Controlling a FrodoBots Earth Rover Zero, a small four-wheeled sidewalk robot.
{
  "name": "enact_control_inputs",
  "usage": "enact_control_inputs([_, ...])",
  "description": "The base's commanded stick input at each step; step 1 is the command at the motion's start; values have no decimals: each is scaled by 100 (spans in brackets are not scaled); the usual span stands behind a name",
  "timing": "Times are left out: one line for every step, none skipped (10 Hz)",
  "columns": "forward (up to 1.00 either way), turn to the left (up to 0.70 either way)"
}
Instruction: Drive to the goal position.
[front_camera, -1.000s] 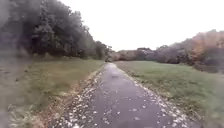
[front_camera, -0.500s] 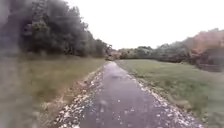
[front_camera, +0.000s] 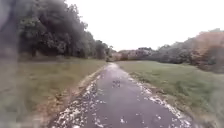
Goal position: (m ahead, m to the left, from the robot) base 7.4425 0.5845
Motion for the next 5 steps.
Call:
enact_control_inputs([98, -6])
enact_control_inputs([98, -6])
enact_control_inputs([98, -6])
enact_control_inputs([98, -7])
enact_control_inputs([98, -8])
